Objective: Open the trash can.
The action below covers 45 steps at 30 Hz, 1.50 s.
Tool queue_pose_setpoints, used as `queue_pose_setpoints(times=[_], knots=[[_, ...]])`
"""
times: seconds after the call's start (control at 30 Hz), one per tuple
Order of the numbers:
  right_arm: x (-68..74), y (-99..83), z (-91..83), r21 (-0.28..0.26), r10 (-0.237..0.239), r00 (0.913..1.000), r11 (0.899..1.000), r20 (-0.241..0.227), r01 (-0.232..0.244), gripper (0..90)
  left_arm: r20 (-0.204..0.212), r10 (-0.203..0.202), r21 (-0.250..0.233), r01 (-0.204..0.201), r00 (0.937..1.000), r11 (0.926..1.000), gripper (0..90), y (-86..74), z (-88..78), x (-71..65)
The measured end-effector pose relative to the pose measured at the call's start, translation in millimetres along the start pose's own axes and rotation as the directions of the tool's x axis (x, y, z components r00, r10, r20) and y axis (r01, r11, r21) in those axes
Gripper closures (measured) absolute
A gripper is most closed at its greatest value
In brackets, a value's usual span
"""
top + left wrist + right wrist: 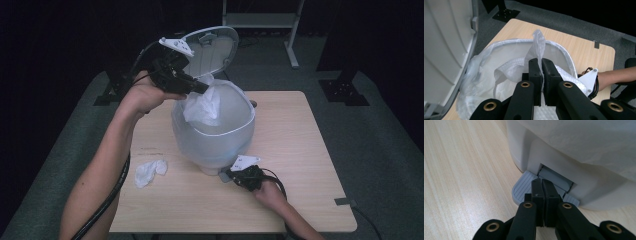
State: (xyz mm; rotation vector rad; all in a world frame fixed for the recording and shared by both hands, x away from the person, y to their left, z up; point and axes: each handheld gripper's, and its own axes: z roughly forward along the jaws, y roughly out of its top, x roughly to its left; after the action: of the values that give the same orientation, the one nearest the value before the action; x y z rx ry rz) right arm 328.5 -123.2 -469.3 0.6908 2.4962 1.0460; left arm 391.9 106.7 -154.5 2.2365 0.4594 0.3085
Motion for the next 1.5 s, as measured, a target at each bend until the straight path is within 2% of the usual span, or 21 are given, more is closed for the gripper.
queue_pose_setpoints(times=[0.2, 0.33, 0.53, 0.93, 1.07, 1.5], knots=[[0.3, -0.8, 0.1, -0.006, -0.001, 1.0, 1.0, 0.003, 0.001, 88.4, 0.0, -0.009, 0.013, 0.009, 1.0, 0.9999, 84.9, -0.8, 9.7, 2.4], [0.4, -0.5, 0.1, -0.004, -0.003, 1.0, 1.0, 0.004, 0.003, 88.4, 0.006, -0.002, 0.049, 0.002, 1.0, 0.9988, 84.0, -2.9, 20.6, 3.9], [0.0, -0.1, 0.1, -0.002, -0.002, 1.0, 1.0, 0.0, 0.002, 88.4, 0.006, -0.014, 0.056, 0.014, 0.9999, 0.9983, 79.1, -6.0, 24.1, 6.7], [-0.3, -0.1, 0.2, -0.004, -0.002, 1.0, 1.0, -0.002, 0.002, 88.4, 0.035, -0.03, 0.059, 0.028, 0.9989, 0.9978, 74.8, -16.3, 23.3, 7.6], [-0.5, -0.2, 0.2, -0.003, -0.001, 1.0, 1.0, -0.003, 0.001, 88.3, 0.049, -0.051, 0.045, 0.048, 0.9975, 0.9978, 74.1, -22.6, 22.3, 8.5], [0.3, 0.1, 0.0, 0.001, -0.003, 1.0, 1.0, 0.001, 0.003, 88.4, 0.072, -0.053, 0.029, 0.051, 0.996, 0.9983, 70.8, -32.9, 12.6, 6.9]])
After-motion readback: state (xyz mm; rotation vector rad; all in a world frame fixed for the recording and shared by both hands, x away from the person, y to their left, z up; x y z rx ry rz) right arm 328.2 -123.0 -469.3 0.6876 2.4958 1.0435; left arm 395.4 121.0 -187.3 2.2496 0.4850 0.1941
